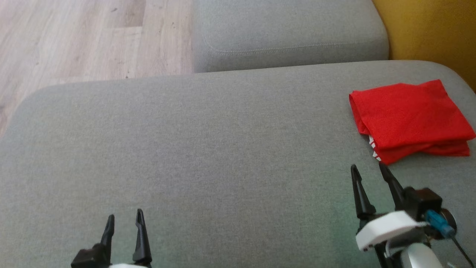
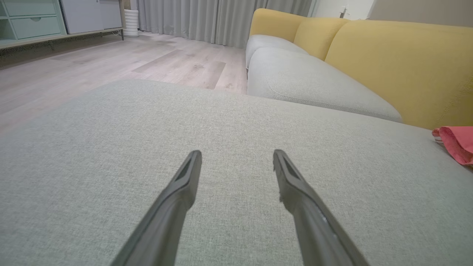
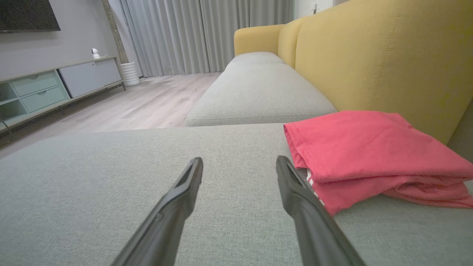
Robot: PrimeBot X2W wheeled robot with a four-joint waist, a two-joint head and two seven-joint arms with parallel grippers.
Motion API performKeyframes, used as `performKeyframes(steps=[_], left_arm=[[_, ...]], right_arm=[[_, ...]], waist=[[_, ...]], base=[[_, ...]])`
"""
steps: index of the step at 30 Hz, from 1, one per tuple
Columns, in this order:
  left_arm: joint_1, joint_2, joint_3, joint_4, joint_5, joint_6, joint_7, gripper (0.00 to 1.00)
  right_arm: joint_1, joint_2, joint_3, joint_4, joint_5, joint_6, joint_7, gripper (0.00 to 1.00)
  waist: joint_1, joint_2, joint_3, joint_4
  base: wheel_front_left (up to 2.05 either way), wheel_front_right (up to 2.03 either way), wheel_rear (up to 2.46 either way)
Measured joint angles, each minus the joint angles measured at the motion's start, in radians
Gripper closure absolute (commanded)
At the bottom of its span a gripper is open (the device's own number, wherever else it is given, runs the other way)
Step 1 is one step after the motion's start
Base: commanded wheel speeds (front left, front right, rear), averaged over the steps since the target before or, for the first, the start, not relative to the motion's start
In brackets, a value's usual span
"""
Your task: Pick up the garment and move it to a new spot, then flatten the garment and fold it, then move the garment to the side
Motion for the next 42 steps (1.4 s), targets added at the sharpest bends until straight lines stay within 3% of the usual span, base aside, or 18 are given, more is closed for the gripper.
performKeyframes(steps=[14, 27, 28, 32, 42], left_arm=[[0.014, -0.008, -0.021, -0.005, 0.009, -0.003, -0.005, 0.0], [0.015, -0.008, -0.021, -0.006, 0.007, -0.01, -0.007, 0.0], [0.015, -0.008, -0.022, -0.005, 0.007, -0.01, -0.007, 1.0], [0.045, -0.023, -0.029, 0.058, 0.007, -0.011, -0.006, 1.0], [0.053, -0.04, -0.004, 0.066, -0.076, -0.038, 0.021, 1.0]], right_arm=[[0.113, 0.001, 0.019, -0.052, 0.057, 0.0, 0.006, 0.0], [0.115, 0.001, 0.027, -0.045, 0.063, 0.0, 0.006, 0.0], [0.115, 0.001, 0.027, -0.04, 0.063, 0.0, 0.006, 1.0], [0.142, 0.002, 0.027, 0.035, 0.064, 0.0, 0.006, 1.0], [0.152, 0.002, 0.021, 0.039, 0.183, 0.0, 0.016, 1.0]], waist=[[0.0, 0.0, -0.02, 0.015], [0.0001, 0.0, -0.025, 0.018], [0.0001, 0.0, -0.027, 0.017], [0.0001, 0.0, -0.027, 0.017], [0.0001, 0.0, -0.02, 0.016]], base=[[0.0, 0.0, 0.0], [0.0, 0.0, 0.0], [0.0, 0.0, 0.0], [0.0, 0.0, 0.0], [0.0, 0.0, 0.0]])
